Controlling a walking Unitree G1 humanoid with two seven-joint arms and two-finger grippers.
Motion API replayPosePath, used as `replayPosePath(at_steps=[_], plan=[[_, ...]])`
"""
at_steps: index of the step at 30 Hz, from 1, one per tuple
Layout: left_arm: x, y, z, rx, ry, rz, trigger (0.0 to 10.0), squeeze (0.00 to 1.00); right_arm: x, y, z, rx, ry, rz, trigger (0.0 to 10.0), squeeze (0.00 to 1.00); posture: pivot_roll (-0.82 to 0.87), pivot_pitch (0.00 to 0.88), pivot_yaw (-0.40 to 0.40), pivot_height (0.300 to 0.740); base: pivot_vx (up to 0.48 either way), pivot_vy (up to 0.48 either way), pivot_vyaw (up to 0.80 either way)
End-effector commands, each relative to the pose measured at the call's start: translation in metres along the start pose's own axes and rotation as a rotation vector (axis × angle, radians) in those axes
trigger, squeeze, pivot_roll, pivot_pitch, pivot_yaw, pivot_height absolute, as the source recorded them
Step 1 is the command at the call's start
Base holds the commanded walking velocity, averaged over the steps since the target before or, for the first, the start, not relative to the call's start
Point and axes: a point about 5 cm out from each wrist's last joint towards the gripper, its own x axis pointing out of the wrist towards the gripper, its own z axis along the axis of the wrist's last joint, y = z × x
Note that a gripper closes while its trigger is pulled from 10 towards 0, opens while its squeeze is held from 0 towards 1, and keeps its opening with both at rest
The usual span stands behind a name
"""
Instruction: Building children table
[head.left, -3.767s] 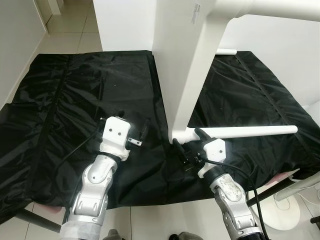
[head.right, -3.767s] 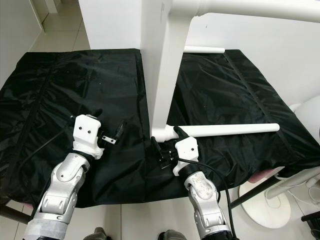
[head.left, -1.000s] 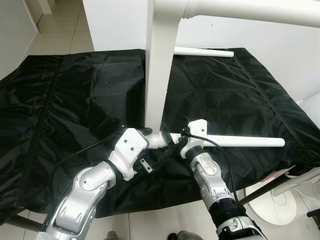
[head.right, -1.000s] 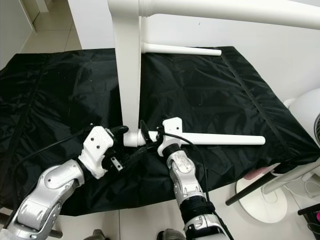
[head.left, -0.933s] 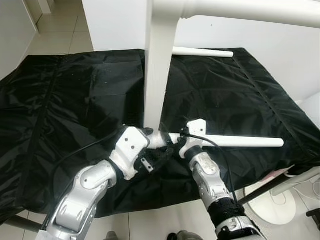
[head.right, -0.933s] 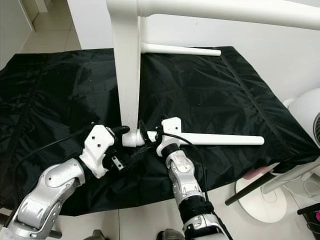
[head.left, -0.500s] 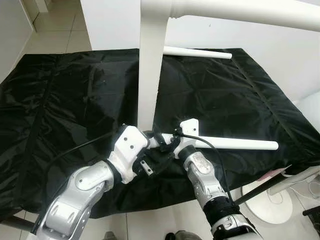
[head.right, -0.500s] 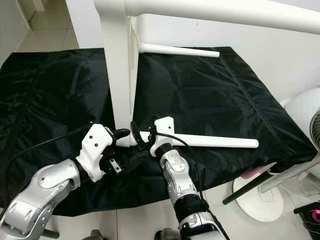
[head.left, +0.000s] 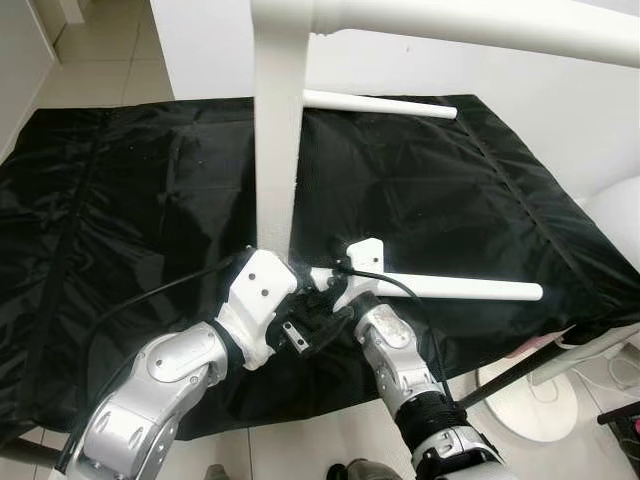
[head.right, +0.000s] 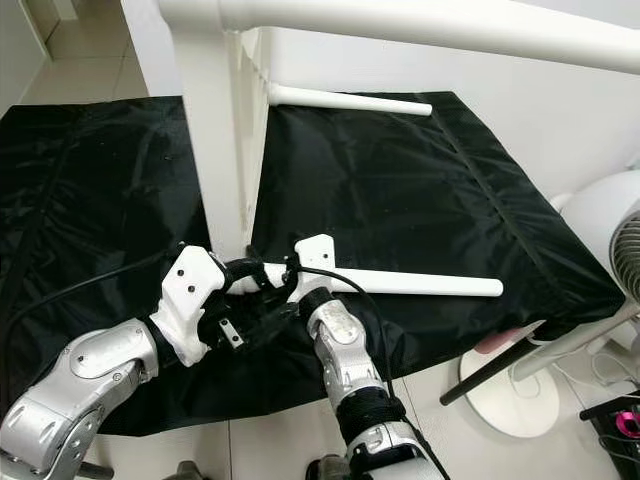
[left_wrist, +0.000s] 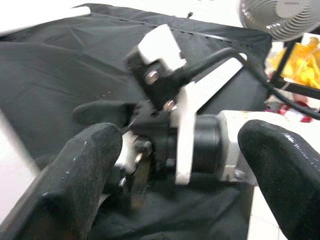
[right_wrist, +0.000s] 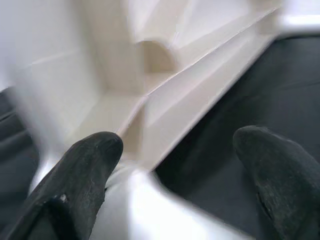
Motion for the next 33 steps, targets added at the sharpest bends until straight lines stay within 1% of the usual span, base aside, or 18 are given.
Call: replayPosePath(at_steps=[1,4,6,7,9,11,13,17,18,19,21,23,24,26,27,28,33], plan=[[0.001,-0.006,0.004,0.004,-0.007,-0.080,10.0,0.00,0.005,0.021,-0.011,0.032,0.058,0.091,10.0,0.00,0.07,0.057,-0.037,0.740,0.000,0.000,0.00],[0.001,-0.007,0.005,0.003,-0.006,-0.083,10.0,0.00,0.006,0.020,-0.010,0.017,0.054,0.078,10.0,0.00,0.07,0.057,-0.038,0.740,0.000,0.000,0.00],[0.000,-0.007,0.005,0.000,-0.003,-0.080,10.0,0.00,0.001,0.012,-0.009,0.000,0.041,0.040,10.0,0.00,0.07,0.059,-0.039,0.740,0.000,0.000,0.00],[0.000,-0.007,0.005,0.000,-0.003,-0.080,10.0,0.00,0.001,0.012,-0.009,0.000,0.041,0.040,10.0,0.00,0.07,0.059,-0.039,0.740,0.000,0.000,0.00],[0.000,-0.007,0.004,-0.002,-0.001,-0.063,10.0,0.00,-0.009,-0.001,-0.005,-0.024,0.016,-0.023,10.0,0.00,0.07,0.059,-0.038,0.740,0.000,0.000,0.00],[0.000,-0.007,0.004,-0.002,-0.001,-0.063,10.0,0.00,-0.009,-0.001,-0.005,-0.024,0.016,-0.023,10.0,0.00,0.07,0.059,-0.038,0.740,0.000,0.000,0.00],[0.003,-0.005,0.004,0.005,-0.002,-0.027,10.0,0.00,-0.020,-0.016,-0.001,-0.045,-0.012,-0.100,10.0,0.00,0.06,0.058,-0.036,0.740,0.000,0.000,0.00],[0.003,-0.005,0.004,0.005,-0.002,-0.027,10.0,0.00,-0.020,-0.016,-0.001,-0.045,-0.012,-0.100,10.0,0.00,0.06,0.058,-0.036,0.740,0.000,0.000,0.00],[0.005,-0.004,0.004,0.008,-0.006,-0.008,10.0,0.00,-0.025,-0.025,0.002,-0.066,-0.030,-0.155,10.0,0.00,0.06,0.057,-0.036,0.740,0.000,0.000,0.00],[0.005,-0.004,0.004,0.008,-0.006,-0.008,10.0,0.00,-0.025,-0.025,0.002,-0.066,-0.030,-0.155,10.0,0.00,0.06,0.057,-0.036,0.740,0.000,0.000,0.00],[0.013,0.000,0.007,0.021,-0.032,0.071,10.0,0.00,-0.039,-0.053,0.012,-0.106,-0.082,-0.350,10.0,0.00,0.05,0.056,-0.025,0.740,0.000,0.000,0.00],[0.013,0.000,0.007,0.021,-0.032,0.071,10.0,0.00,-0.039,-0.053,0.012,-0.106,-0.082,-0.350,10.0,0.00,0.05,0.056,-0.025,0.740,0.000,0.000,0.00],[0.016,0.002,0.008,0.028,-0.041,0.108,10.0,0.00,-0.044,-0.065,0.018,-0.120,-0.113,-0.443,10.0,0.00,0.05,0.055,-0.023,0.740,0.000,0.000,0.00],[0.016,0.002,0.008,0.028,-0.041,0.108,10.0,0.00,-0.044,-0.065,0.018,-0.120,-0.113,-0.443,10.0,0.00,0.05,0.055,-0.023,0.740,0.000,0.000,0.00],[0.018,0.005,0.009,0.031,-0.046,0.137,10.0,0.00,-0.047,-0.072,0.022,-0.118,-0.136,-0.513,10.0,0.00,0.05,0.053,-0.020,0.740,0.000,0.000,0.00],[0.019,0.006,0.009,0.032,-0.047,0.151,10.0,0.00,-0.049,-0.076,0.025,-0.114,-0.149,-0.547,10.0,0.00,0.05,0.053,-0.020,0.740,0.000,0.000,0.00],[0.020,0.010,0.012,0.046,-0.050,0.185,10.0,0.00,-0.048,-0.079,0.031,-0.101,-0.175,-0.587,10.0,0.00,0.05,0.047,-0.011,0.740,0.000,0.000,0.00]])
